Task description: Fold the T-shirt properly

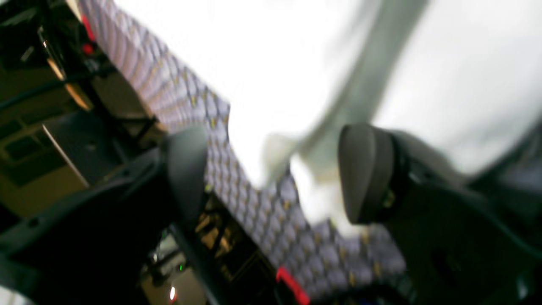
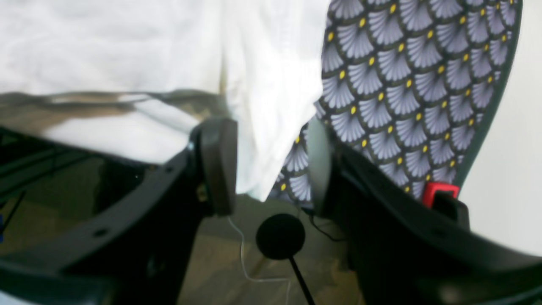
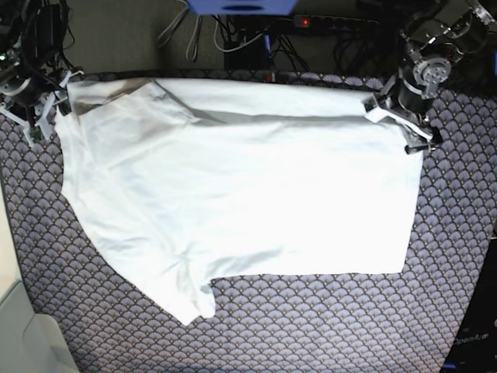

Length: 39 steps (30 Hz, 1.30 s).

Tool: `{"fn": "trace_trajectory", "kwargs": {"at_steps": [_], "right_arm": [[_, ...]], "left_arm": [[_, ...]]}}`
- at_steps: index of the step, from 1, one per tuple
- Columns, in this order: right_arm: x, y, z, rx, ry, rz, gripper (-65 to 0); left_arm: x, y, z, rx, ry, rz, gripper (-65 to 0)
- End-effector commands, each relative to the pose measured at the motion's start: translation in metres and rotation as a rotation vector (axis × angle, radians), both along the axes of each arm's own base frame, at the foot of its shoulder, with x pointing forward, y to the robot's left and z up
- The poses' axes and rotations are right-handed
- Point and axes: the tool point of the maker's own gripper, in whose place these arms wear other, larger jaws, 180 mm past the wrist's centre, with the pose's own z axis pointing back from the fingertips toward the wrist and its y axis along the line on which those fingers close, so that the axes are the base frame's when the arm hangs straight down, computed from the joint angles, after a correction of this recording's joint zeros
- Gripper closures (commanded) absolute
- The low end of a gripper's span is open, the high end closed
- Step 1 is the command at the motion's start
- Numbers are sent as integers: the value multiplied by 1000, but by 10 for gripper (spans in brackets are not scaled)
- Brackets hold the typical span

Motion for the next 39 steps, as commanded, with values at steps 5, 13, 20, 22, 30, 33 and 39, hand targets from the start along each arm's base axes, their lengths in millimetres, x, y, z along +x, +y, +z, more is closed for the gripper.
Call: {"fn": "trace_trajectory", "kwargs": {"at_steps": [5, 13, 20, 22, 30, 33, 39], "right_arm": [[7, -4, 10, -15, -35, 10, -280], [8, -3, 11, -16, -39, 12, -281], [8, 4, 8, -1, -32, 24, -281], [8, 13, 4, 11, -23, 48, -282], [33, 37, 26, 65, -150, 25, -284], [36, 44, 27, 109, -181, -23, -284], [35, 53, 23, 189, -218, -131, -284]], "left_arm": [[15, -4, 10, -13, -57, 17, -267], [26, -3, 17, -13, -87, 24, -22], [26, -4, 18, -16, -92, 24, -4], [26, -4, 18, -15, -91, 24, -4], [26, -4, 17, -16, -91, 25, -4], [26, -4, 17, -16, -91, 25, -4], [26, -4, 17, -16, -90, 24, -4]]}}
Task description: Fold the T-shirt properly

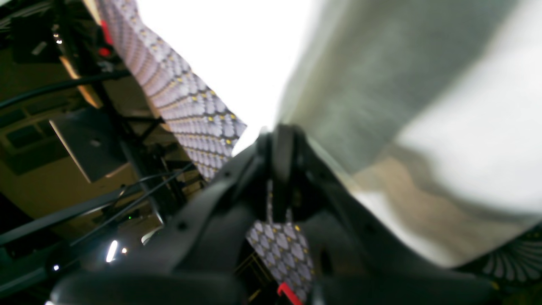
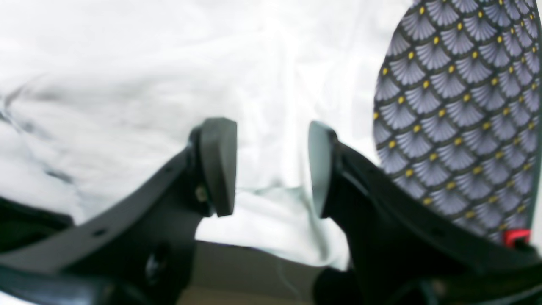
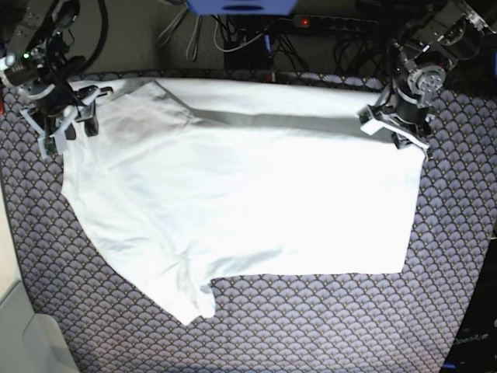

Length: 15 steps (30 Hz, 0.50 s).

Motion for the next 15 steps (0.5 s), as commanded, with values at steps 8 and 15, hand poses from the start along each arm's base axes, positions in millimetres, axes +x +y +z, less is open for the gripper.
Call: {"fn": "trace_trajectory", "kwargs": {"at_steps": [8, 15], "right_arm": [[1, -20, 12, 6, -61, -101, -284], [-1, -19, 10, 8, -53, -101, -284]], "left_arm": [[8, 5, 10, 18, -36, -3, -4], [13, 2, 14, 13, -51, -10, -4]]}}
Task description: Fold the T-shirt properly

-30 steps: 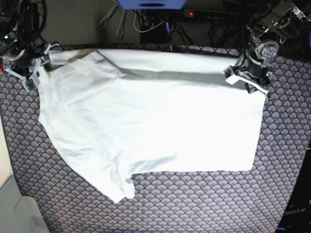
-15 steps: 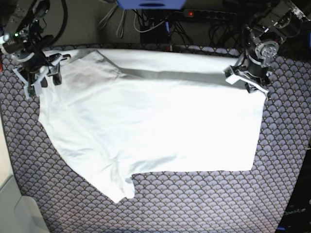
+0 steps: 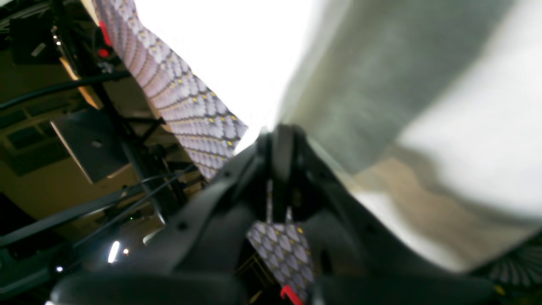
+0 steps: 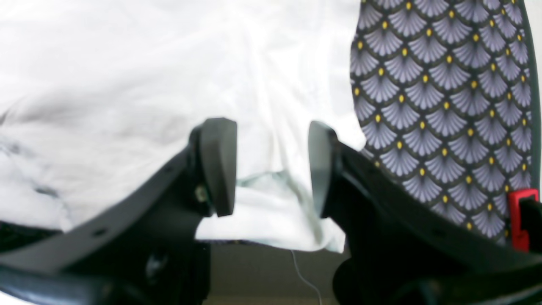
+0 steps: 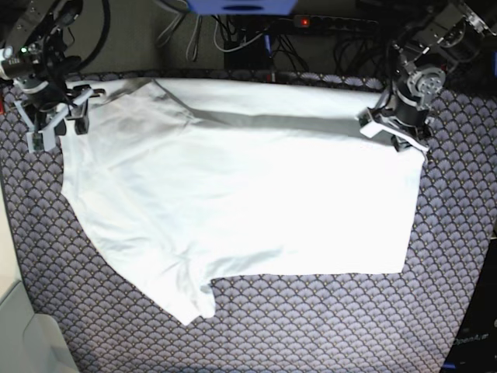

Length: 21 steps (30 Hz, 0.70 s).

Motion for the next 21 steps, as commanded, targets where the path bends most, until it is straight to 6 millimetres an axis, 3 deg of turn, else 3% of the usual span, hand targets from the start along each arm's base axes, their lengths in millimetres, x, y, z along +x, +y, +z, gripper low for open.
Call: {"fn": "trace_trajectory", "kwargs": {"at_steps": [1, 11, 21], "right_arm": [[3, -1, 7, -7, -31, 7, -284], [-8, -1, -18, 41, 34, -3, -284], [-6, 7, -21, 49, 42, 21, -281]], "left_arm": [[8, 4, 12, 16, -40, -3, -4], [9, 4, 12, 15, -42, -4, -4], [9, 3, 12, 14, -41, -5, -4]]}}
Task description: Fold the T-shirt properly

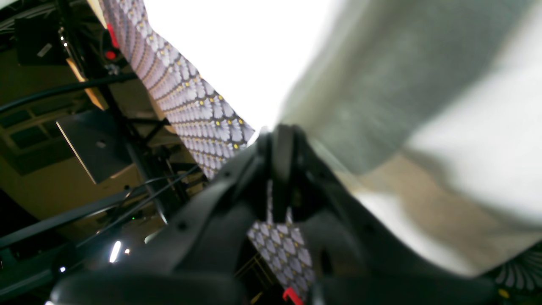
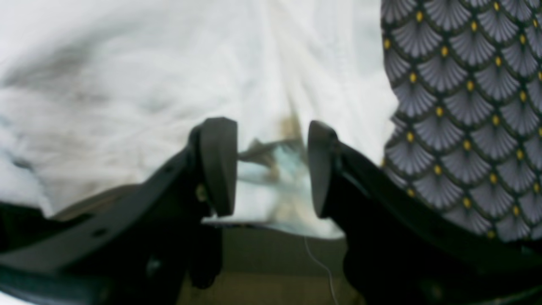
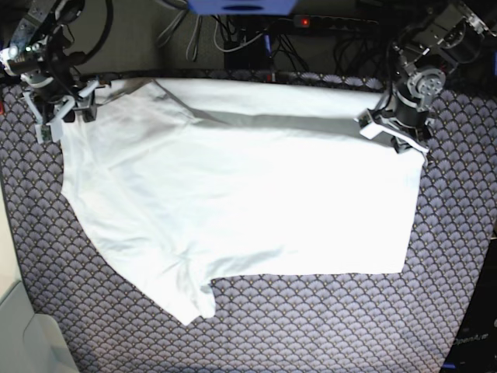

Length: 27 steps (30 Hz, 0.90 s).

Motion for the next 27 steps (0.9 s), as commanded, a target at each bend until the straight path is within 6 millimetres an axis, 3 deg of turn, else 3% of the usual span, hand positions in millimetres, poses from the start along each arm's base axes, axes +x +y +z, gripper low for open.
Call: {"fn": "trace_trajectory", "kwargs": {"at_steps": [1, 10, 14, 19, 22, 27], "right_arm": [[7, 2, 8, -1, -39, 13, -280], [10, 10, 7, 5, -37, 46, -269], [11, 12, 1, 8, -18, 69, -195], [6, 13, -23, 33, 58, 106, -90], [5, 10, -24, 25, 67, 112, -14], [16, 7, -15, 9, 33, 114, 0]], "left_arm": [[7, 3, 11, 14, -38, -5, -4], [5, -2, 7, -2, -33, 2, -4], [6, -2, 8, -4, -35, 2, -4], [7, -4, 10, -12, -43, 5, -4], [8, -5, 11, -15, -47, 5, -4], [11, -4, 14, -16, -57, 8, -4]]}}
